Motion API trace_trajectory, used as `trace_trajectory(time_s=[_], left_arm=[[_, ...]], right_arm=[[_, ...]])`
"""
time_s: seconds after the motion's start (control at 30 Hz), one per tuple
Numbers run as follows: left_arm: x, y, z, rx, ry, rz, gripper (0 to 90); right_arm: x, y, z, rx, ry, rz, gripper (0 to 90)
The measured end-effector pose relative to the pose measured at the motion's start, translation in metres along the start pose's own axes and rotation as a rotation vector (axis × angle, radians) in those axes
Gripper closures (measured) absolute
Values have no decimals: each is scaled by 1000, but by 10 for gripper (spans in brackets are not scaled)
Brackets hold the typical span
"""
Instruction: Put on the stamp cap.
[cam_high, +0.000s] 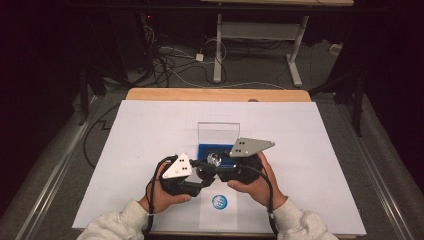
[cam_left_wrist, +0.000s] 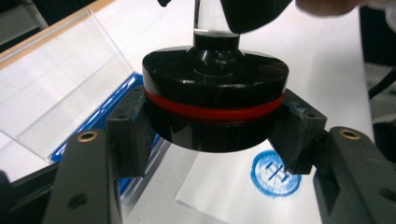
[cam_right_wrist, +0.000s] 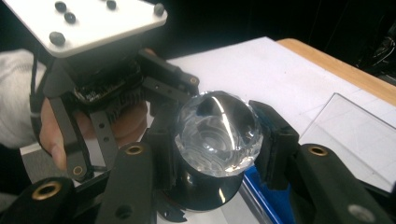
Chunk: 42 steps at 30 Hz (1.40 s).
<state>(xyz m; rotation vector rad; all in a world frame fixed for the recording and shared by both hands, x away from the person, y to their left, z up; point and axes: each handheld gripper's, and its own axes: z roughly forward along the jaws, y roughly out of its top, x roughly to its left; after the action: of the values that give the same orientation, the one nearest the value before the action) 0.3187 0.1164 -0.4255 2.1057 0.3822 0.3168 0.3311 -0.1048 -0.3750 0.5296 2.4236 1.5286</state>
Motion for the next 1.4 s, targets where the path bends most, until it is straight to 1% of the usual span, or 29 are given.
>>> trace_trajectory(time_s=[0.07, 0.2, 0.33, 0.4, 0.57, 0.63, 0.83, 0.9, 1.03, 1.17, 1.27, 1.3, 1.33, 1.37, 1.4], left_arm=[[-1, 0, 0, 30, 19, 16, 367], [-2, 0, 1, 56, 30, 25, 367], [-2, 0, 2, 71, 36, 29, 367], [-2, -1, 2, 71, 38, 30, 366], [0, -3, 4, 51, 11, 12, 365], [0, -4, 4, 44, 13, 15, 365], [0, -4, 4, 30, 2, 14, 363], [0, -4, 4, 24, -4, 13, 363], [0, -6, 5, 13, -3, 8, 361], [-1, -7, 6, 8, 13, 5, 357], [-2, -8, 8, 13, 21, 0, 323], [-3, -8, 8, 13, 24, 3, 318], [-2, -8, 9, 1, 10, 19, 313], [-2, -8, 9, 2, 14, 21, 300], [-2, -7, 10, 0, 10, 19, 284]], right_arm=[[2, -1, 2, 16, 0, -8, 564], [2, -4, 5, 33, 3, -6, 564], [2, -6, 7, 42, -1, -6, 564], [2, -7, 7, 43, -1, -1, 564], [1, -7, 8, 43, -3, 3, 563], [2, -6, 7, 42, -7, 1, 563], [3, -5, 5, 38, -11, -1, 563], [4, -5, 4, 35, -15, -12, 563], [5, -5, 4, 35, -18, -13, 563], [6, -5, 3, 36, -23, -16, 563], [5, -5, 2, 32, -20, -14, 563], [6, -5, 2, 33, -21, -15, 563], [6, -5, 2, 32, -20, -16, 563], [6, -5, 2, 31, -17, -16, 563], [6, -5, 2, 31, -13, -18, 563]])
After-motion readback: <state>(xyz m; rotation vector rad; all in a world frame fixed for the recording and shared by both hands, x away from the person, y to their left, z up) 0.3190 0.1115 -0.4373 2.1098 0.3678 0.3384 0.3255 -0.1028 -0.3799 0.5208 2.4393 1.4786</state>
